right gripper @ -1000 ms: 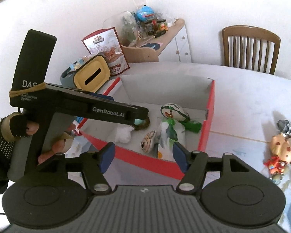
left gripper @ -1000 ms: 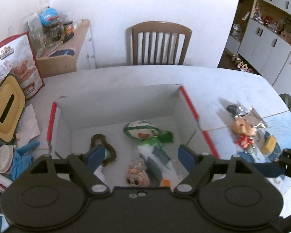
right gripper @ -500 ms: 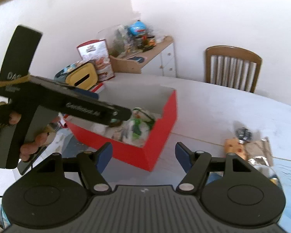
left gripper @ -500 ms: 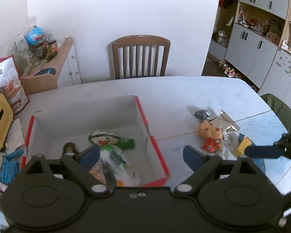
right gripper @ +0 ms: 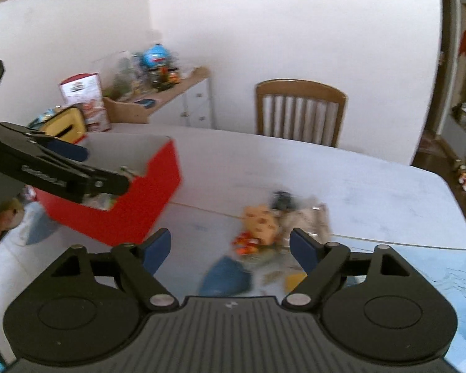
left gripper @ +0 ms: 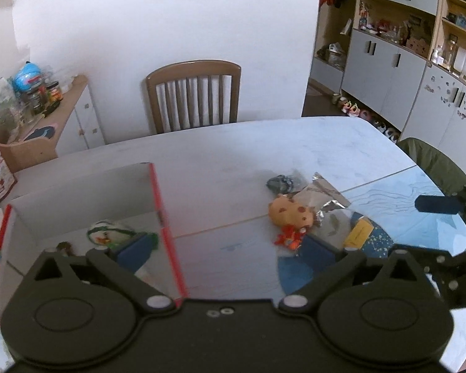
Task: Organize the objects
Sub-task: 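Move both grippers back from the box to the remaining pile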
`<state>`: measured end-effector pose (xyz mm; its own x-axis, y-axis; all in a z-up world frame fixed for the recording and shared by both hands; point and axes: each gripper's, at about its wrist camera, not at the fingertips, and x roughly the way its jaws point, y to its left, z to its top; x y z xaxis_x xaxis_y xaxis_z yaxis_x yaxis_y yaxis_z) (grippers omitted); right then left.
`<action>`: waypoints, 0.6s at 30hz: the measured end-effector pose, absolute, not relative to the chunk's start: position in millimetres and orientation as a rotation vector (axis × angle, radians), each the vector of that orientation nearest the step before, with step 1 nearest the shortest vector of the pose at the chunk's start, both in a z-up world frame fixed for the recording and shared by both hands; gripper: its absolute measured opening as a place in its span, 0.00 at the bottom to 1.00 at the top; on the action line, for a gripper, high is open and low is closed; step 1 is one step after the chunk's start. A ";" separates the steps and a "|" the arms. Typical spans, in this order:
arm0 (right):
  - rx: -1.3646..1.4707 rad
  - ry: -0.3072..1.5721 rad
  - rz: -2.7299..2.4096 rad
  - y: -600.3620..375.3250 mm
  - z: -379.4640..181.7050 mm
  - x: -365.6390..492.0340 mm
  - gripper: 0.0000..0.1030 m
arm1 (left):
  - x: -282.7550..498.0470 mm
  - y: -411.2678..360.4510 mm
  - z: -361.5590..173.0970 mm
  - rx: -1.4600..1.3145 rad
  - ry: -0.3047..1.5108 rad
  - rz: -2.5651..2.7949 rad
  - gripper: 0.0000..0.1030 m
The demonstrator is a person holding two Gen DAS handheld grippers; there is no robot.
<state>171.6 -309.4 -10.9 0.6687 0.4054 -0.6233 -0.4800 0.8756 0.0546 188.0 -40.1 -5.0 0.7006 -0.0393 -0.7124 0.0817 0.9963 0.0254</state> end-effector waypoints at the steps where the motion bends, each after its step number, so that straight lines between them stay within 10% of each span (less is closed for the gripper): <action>1: -0.117 0.669 0.486 -316.1 -14.1 173.2 0.81 | 190.4 -44.5 -7.6 0.059 0.792 -0.068 1.00; 18: -0.171 0.783 0.421 -374.2 -76.5 217.2 0.82 | 243.5 -108.2 -75.5 0.055 0.872 -0.051 1.00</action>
